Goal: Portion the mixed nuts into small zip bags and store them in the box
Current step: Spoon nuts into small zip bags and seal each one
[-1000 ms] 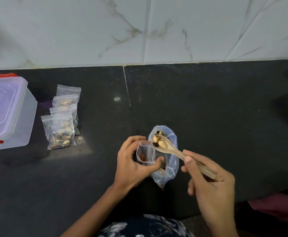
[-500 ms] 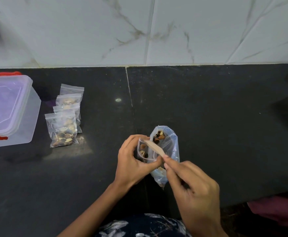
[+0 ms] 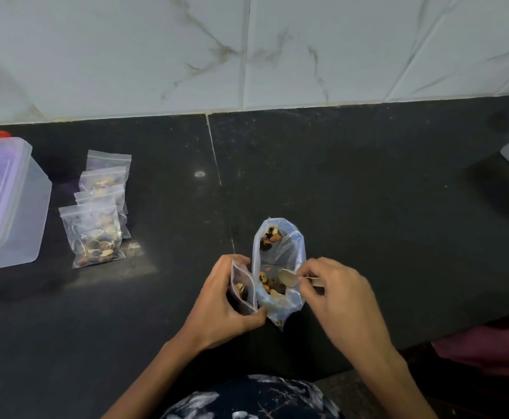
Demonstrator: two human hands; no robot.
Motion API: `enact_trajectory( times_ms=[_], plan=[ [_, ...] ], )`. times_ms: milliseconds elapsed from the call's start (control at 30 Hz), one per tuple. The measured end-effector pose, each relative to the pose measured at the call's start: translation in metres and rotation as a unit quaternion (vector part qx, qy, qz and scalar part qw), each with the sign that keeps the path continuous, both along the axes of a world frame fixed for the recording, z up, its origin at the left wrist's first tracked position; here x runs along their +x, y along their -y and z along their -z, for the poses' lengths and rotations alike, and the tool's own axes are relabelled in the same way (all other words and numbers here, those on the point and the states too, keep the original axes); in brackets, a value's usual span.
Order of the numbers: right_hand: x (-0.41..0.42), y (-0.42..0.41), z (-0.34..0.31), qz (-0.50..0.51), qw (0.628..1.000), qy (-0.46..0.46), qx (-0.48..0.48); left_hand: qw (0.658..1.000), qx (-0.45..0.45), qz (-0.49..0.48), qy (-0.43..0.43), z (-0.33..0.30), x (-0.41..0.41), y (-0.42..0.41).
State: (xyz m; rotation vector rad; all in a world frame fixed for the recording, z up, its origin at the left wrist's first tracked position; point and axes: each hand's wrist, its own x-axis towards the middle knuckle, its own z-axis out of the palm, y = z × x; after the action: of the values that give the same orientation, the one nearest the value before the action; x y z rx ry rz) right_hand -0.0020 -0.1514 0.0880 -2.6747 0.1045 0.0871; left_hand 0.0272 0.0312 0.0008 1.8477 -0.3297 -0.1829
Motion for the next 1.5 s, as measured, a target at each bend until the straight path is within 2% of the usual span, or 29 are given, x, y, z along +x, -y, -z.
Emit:
enact_trajectory(
  times_ms=[167, 267, 333, 467, 600, 667, 867, 1067, 1133, 1167, 1233, 1300, 1400, 1500],
  plan=[
    [0.005, -0.007, 0.006, 0.010, 0.999, -0.037, 0.016, 0.999, 0.032, 0.016, -0.022, 0.005, -0.002, 0.001],
    [0.004, -0.008, 0.012, 0.042, 0.994, -0.062, 0.081, 0.999, 0.025, 0.000, -0.024, 0.007, -0.003, 0.004],
    [0.004, -0.007, 0.018, 0.091, 0.980, -0.077, 0.157, 0.999, 0.018, -0.014, -0.032, 0.009, -0.004, 0.006],
    [0.005, 0.000, 0.027, 0.214, 0.912, -0.131, 0.324, 0.999, 0.008, -0.032, -0.030, 0.011, -0.008, 0.008],
    [0.002, -0.001, 0.035, 0.319, 0.833, -0.156, 0.425, 0.999, 0.025, -0.046, -0.014, 0.011, -0.011, 0.010],
    [0.001, -0.005, 0.037, 0.341, 0.810, -0.150, 0.452, 0.998, 0.028, -0.046, -0.011, 0.011, -0.013, 0.011],
    [0.004, -0.018, 0.042, 0.331, 0.818, -0.119, 0.455, 0.999, 0.025, -0.045, -0.007, 0.013, -0.013, 0.012],
    [0.003, -0.014, 0.043, 0.322, 0.797, -0.147, 0.489, 0.998, 0.021, -0.054, -0.002, 0.014, -0.011, 0.013],
    [0.000, -0.010, 0.042, 0.304, 0.809, -0.128, 0.487, 0.998, 0.015, -0.057, -0.001, 0.014, -0.010, 0.012],
    [-0.002, -0.008, 0.040, 0.282, 0.836, -0.102, 0.459, 0.998, 0.012, -0.057, -0.001, 0.014, -0.010, 0.012],
    [-0.007, -0.003, 0.036, 0.214, 0.913, -0.049, 0.344, 0.998, 0.005, -0.058, -0.003, 0.014, -0.011, 0.011],
    [-0.010, 0.001, 0.028, 0.135, 0.960, -0.037, 0.245, 0.998, 0.003, -0.060, -0.002, 0.014, -0.011, 0.010],
    [-0.012, 0.004, 0.019, 0.052, 0.980, -0.065, 0.180, 0.998, 0.005, -0.065, 0.003, 0.013, -0.011, 0.011],
    [-0.011, 0.008, 0.011, 0.017, 0.985, -0.094, 0.142, 0.998, 0.003, -0.064, 0.003, 0.012, -0.012, 0.012]
  ],
)
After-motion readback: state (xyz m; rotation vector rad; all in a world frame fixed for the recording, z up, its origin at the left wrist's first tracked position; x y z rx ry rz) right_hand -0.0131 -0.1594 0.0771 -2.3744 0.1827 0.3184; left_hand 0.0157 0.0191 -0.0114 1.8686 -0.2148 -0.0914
